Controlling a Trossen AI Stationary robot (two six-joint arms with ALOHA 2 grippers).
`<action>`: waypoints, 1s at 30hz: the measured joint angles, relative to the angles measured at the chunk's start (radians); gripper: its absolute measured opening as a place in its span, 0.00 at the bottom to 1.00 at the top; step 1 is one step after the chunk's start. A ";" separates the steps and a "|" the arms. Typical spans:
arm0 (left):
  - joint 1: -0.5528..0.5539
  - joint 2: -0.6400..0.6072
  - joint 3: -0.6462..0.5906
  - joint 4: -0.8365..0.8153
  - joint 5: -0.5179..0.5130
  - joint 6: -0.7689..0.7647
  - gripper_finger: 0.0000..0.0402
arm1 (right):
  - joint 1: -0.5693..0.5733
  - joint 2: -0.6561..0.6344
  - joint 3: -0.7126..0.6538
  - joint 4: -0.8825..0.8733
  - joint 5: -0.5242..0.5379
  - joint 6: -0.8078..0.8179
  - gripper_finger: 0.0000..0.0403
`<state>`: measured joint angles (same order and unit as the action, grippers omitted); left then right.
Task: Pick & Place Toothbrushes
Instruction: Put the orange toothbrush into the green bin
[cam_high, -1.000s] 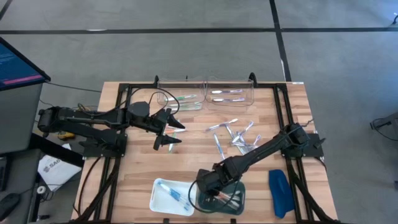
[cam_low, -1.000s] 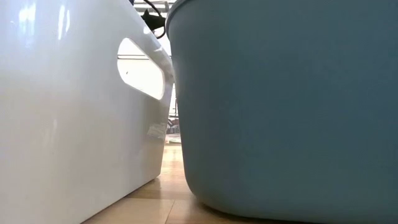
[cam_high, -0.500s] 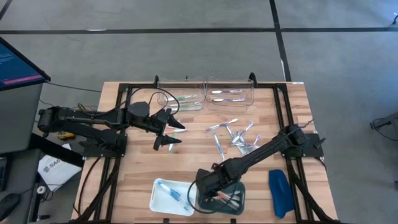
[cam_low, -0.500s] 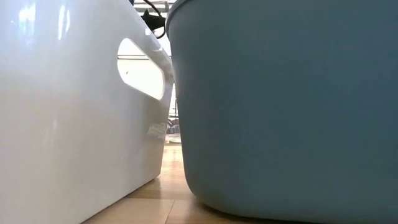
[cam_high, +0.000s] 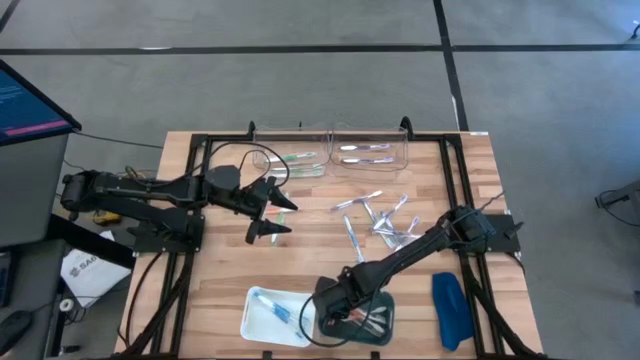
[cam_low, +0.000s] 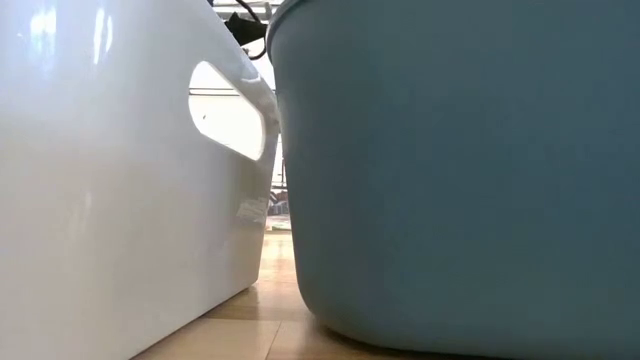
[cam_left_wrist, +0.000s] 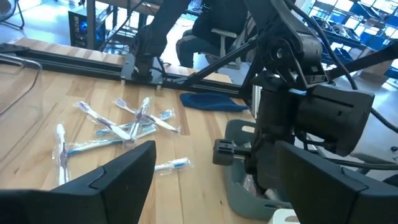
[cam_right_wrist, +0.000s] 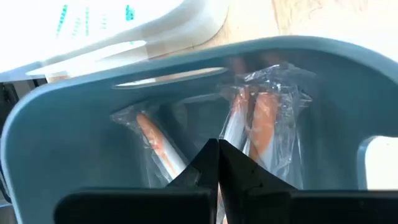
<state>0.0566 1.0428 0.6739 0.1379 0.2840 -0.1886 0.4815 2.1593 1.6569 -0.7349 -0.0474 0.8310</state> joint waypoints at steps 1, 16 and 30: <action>0.000 0.000 0.000 -0.001 0.000 0.000 0.79 | -0.003 0.000 0.000 0.000 0.001 0.000 0.00; 0.000 0.000 0.000 -0.002 0.000 0.000 0.79 | -0.002 -0.059 0.016 -0.038 0.074 -0.010 0.00; 0.000 0.000 0.000 -0.002 0.000 0.000 0.79 | -0.005 -0.044 -0.001 -0.117 0.101 0.016 0.00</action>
<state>0.0570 1.0428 0.6739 0.1363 0.2840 -0.1883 0.4767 2.1151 1.6562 -0.8515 0.0532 0.8471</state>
